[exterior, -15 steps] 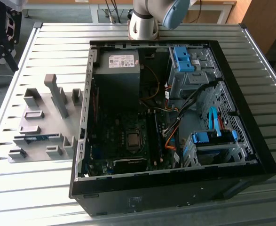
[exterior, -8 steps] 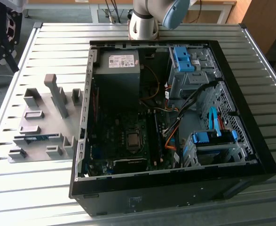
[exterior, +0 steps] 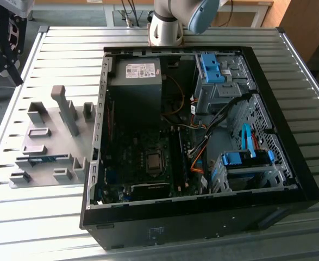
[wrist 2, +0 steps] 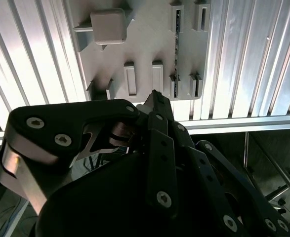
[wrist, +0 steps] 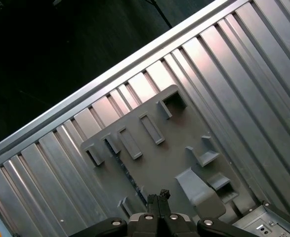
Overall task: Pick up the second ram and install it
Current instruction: 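Pick up the second ram and move it above second insertion slot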
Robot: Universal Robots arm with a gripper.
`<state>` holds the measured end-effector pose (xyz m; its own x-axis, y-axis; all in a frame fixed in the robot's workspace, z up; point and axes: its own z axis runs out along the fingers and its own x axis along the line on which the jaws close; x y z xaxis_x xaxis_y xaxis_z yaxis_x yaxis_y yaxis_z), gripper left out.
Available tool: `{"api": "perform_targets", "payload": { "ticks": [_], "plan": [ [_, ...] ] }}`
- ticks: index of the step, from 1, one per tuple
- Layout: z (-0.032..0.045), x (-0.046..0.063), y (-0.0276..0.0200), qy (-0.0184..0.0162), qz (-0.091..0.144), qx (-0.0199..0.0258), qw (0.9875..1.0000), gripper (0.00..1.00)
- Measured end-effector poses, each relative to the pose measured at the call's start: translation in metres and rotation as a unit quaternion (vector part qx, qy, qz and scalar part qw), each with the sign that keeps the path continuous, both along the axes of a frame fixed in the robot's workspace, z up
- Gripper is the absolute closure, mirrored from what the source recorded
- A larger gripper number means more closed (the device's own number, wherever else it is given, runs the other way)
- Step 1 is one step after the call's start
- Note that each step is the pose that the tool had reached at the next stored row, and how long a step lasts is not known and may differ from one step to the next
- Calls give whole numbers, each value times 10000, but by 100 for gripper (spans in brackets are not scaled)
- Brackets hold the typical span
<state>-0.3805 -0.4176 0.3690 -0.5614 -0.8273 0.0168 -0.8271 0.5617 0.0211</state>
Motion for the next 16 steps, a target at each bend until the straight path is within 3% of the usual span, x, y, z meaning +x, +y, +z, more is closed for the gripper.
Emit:
{"api": "perform_targets", "payload": {
  "ticks": [16],
  "plan": [
    [-6,-1,-1,-1,82,1,10000,90]
  ]
}}
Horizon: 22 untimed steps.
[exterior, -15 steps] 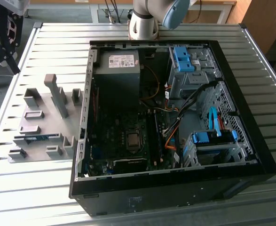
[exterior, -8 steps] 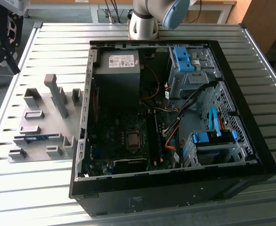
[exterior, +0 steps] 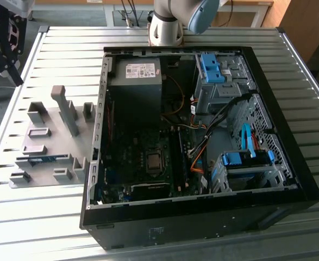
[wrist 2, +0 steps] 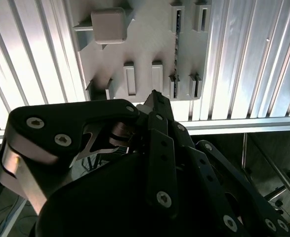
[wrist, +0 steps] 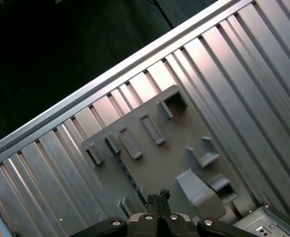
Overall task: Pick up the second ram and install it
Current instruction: 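Pick up the second ram and move it above second insertion slot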
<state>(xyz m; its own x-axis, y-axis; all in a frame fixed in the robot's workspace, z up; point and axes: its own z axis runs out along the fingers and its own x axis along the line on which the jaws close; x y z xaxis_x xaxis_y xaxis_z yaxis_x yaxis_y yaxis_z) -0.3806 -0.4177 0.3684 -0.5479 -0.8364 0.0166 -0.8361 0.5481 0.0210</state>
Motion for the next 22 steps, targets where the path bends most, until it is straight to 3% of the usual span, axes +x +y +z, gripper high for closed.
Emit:
{"api": "perform_targets", "payload": {
  "ticks": [5,10,14,22],
  "plan": [
    [-7,-3,-1,0,310,0,9995,90],
    [-23,-5,-4,-3,694,0,9976,90],
    [-31,-11,-21,-50,736,30,9973,90],
    [-32,-11,-24,-54,739,33,9972,90]
  ]
}}
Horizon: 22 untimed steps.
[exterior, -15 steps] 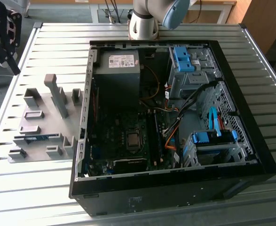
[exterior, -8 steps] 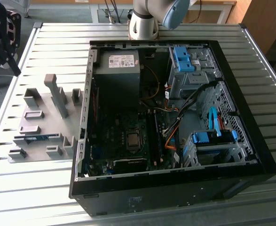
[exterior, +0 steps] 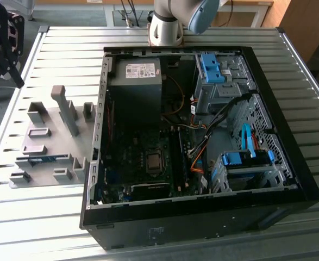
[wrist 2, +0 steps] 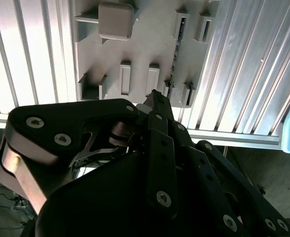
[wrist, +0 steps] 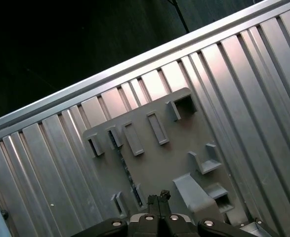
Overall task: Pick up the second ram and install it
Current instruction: 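Pick up the second ram and move it above second insertion slot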
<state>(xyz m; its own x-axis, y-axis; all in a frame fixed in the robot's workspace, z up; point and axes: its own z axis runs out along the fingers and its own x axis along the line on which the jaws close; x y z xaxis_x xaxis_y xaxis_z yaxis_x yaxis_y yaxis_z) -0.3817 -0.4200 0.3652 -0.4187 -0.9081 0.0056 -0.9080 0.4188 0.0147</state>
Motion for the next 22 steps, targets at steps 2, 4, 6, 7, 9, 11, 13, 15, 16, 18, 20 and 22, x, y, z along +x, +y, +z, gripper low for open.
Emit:
{"api": "perform_targets", "payload": {
  "ticks": [2,4,6,7,9,11,13,15,16,18,20,22],
  "plan": [
    [0,0,-3,0,0,8,10000,90],
    [-4,0,-5,-2,0,21,10000,90],
    [-10,0,-8,-3,0,41,10000,90],
    [-14,0,-10,-3,0,59,10000,90],
    [-25,0,-13,-4,0,113,9999,90],
    [-31,0,-13,-4,-1,123,9999,90],
    [-33,0,-15,-5,0,128,9999,90],
    [-78,0,-15,-5,0,134,9999,90],
    [-79,0,-15,-5,0,134,9999,90],
    [-81,0,-15,-5,0,134,9999,90],
    [-118,0,-15,-5,0,134,9999,90],
    [-168,0,-16,-4,0,134,9999,90]
  ]
}}
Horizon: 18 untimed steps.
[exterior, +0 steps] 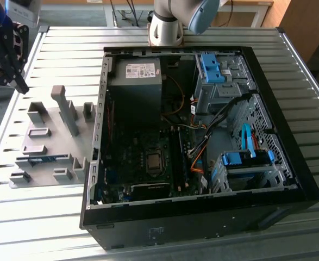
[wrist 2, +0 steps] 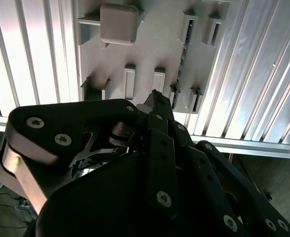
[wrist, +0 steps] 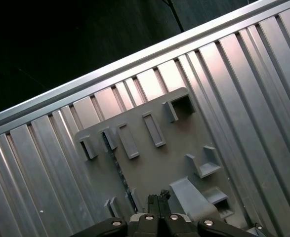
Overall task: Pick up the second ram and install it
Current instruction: 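Pick up the second ram and move it above second insertion slot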
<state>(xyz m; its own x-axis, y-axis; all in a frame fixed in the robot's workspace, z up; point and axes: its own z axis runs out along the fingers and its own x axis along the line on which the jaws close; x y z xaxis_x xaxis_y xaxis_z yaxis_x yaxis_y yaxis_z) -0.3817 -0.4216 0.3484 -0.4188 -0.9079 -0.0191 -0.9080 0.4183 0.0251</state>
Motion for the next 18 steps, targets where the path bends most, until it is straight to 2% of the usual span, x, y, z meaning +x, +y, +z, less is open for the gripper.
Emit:
{"api": "perform_targets", "payload": {
  "ticks": [18],
  "plan": [
    [-21,0,0,-2,1,1,10000,90]
  ]
}}
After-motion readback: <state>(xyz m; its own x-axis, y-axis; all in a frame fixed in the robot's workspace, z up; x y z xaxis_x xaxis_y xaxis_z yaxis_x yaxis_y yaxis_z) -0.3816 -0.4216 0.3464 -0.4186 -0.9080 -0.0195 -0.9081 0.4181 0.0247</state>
